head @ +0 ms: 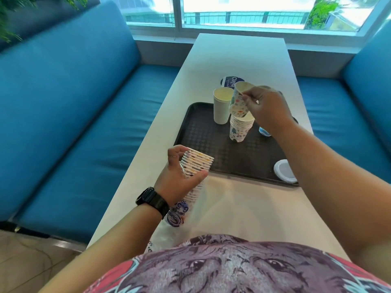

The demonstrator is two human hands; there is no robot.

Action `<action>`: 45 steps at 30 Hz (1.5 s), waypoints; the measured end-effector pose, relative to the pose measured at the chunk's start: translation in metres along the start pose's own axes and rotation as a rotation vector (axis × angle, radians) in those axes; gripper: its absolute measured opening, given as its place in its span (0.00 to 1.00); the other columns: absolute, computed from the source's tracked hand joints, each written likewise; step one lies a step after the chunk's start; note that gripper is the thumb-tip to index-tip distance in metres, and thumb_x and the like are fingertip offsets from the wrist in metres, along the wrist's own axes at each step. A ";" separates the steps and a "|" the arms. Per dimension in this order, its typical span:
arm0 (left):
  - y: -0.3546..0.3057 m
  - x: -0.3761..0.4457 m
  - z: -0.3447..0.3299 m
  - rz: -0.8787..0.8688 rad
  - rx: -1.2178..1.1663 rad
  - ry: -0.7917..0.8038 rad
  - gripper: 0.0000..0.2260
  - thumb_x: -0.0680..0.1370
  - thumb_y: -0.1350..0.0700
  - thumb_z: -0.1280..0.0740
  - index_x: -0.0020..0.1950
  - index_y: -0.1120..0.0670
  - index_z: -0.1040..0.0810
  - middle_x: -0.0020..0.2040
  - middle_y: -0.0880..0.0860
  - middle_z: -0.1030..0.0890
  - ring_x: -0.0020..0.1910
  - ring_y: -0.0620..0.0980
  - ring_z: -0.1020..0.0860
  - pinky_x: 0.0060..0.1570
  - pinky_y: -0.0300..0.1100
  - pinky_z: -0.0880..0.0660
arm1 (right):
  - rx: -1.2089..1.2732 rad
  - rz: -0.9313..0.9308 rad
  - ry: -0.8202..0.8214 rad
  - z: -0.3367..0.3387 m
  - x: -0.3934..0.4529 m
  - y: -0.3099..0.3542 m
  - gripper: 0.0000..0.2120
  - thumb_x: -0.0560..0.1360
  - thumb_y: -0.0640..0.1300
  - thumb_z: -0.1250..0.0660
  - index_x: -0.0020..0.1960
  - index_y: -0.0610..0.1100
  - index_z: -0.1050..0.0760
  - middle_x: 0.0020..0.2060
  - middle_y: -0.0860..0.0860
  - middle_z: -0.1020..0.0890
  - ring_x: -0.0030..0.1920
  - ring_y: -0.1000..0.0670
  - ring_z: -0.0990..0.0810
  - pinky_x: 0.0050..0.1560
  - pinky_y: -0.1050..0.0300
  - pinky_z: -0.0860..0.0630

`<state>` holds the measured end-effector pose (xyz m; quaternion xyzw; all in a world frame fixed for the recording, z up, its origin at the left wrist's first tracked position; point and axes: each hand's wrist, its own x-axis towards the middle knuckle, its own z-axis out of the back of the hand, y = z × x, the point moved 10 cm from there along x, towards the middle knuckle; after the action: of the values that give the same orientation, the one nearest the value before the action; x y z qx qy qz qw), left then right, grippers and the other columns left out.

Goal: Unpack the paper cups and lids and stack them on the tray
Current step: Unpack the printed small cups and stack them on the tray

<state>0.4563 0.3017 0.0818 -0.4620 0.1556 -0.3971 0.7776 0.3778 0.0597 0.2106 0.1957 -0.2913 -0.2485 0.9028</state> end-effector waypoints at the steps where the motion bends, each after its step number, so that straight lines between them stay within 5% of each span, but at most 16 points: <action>1: 0.001 0.001 -0.001 0.003 -0.001 0.004 0.32 0.73 0.52 0.24 0.59 0.40 0.47 0.61 0.50 0.25 0.50 0.42 0.19 0.52 0.39 0.20 | -0.043 0.008 -0.001 -0.002 0.003 -0.005 0.11 0.78 0.42 0.35 0.57 0.42 0.19 0.53 0.42 0.17 0.54 0.42 0.21 0.56 0.55 0.28; 5: 0.002 0.004 -0.004 -0.001 -0.009 0.016 0.32 0.73 0.53 0.24 0.58 0.38 0.47 0.61 0.51 0.25 0.51 0.45 0.18 0.53 0.41 0.20 | -0.160 0.021 0.054 -0.021 0.005 -0.021 0.12 0.79 0.42 0.36 0.57 0.39 0.19 0.54 0.40 0.18 0.56 0.39 0.24 0.56 0.54 0.31; 12: 0.003 0.008 -0.003 0.003 -0.009 0.019 0.32 0.73 0.53 0.24 0.55 0.35 0.47 0.61 0.50 0.26 0.51 0.42 0.19 0.47 0.30 0.23 | -0.200 -0.035 0.217 -0.063 -0.011 -0.045 0.12 0.79 0.42 0.36 0.57 0.39 0.19 0.54 0.39 0.18 0.57 0.39 0.23 0.58 0.49 0.28; 18: 0.003 0.007 -0.002 0.001 -0.006 0.022 0.32 0.73 0.53 0.24 0.56 0.35 0.47 0.62 0.51 0.26 0.52 0.46 0.18 0.53 0.41 0.20 | -0.184 -0.086 0.272 -0.076 -0.014 -0.056 0.12 0.80 0.43 0.38 0.59 0.41 0.20 0.57 0.41 0.19 0.58 0.39 0.23 0.60 0.47 0.27; 26: -0.003 0.003 -0.001 -0.015 -0.024 0.013 0.30 0.73 0.53 0.24 0.56 0.38 0.45 0.59 0.48 0.26 0.51 0.43 0.19 0.49 0.33 0.21 | -0.097 -0.056 0.088 -0.052 -0.024 -0.035 0.15 0.78 0.43 0.35 0.63 0.43 0.22 0.64 0.44 0.22 0.72 0.45 0.34 0.71 0.48 0.43; 30: -0.007 0.001 0.000 -0.035 -0.044 0.009 0.30 0.73 0.54 0.24 0.56 0.37 0.45 0.60 0.50 0.26 0.51 0.44 0.18 0.50 0.33 0.21 | 0.065 -0.102 0.055 -0.039 -0.047 -0.012 0.13 0.78 0.45 0.34 0.62 0.46 0.21 0.60 0.48 0.21 0.65 0.47 0.28 0.66 0.55 0.37; 34: -0.012 -0.002 0.001 -0.056 -0.054 0.009 0.31 0.73 0.54 0.24 0.56 0.35 0.46 0.61 0.52 0.25 0.52 0.47 0.18 0.52 0.40 0.20 | 0.306 -0.202 0.245 -0.053 -0.081 0.011 0.10 0.78 0.47 0.33 0.58 0.51 0.20 0.54 0.55 0.19 0.54 0.56 0.22 0.57 0.60 0.26; 38: -0.017 -0.005 0.003 -0.069 -0.048 0.012 0.31 0.73 0.54 0.24 0.58 0.39 0.46 0.61 0.52 0.26 0.51 0.46 0.18 0.49 0.34 0.21 | 0.462 -0.243 0.364 -0.067 -0.110 0.032 0.07 0.78 0.47 0.33 0.55 0.52 0.19 0.49 0.59 0.17 0.49 0.62 0.19 0.52 0.67 0.25; 45: -0.025 -0.012 0.009 -0.087 -0.041 0.011 0.30 0.72 0.54 0.24 0.60 0.47 0.44 0.59 0.51 0.26 0.50 0.45 0.19 0.46 0.31 0.23 | 0.554 -0.270 0.410 -0.073 -0.130 0.047 0.07 0.79 0.46 0.34 0.53 0.50 0.18 0.46 0.56 0.16 0.49 0.58 0.18 0.54 0.58 0.21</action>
<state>0.4426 0.3095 0.1057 -0.4817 0.1479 -0.4298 0.7492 0.3469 0.1854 0.1233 0.5149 -0.1323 -0.2327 0.8144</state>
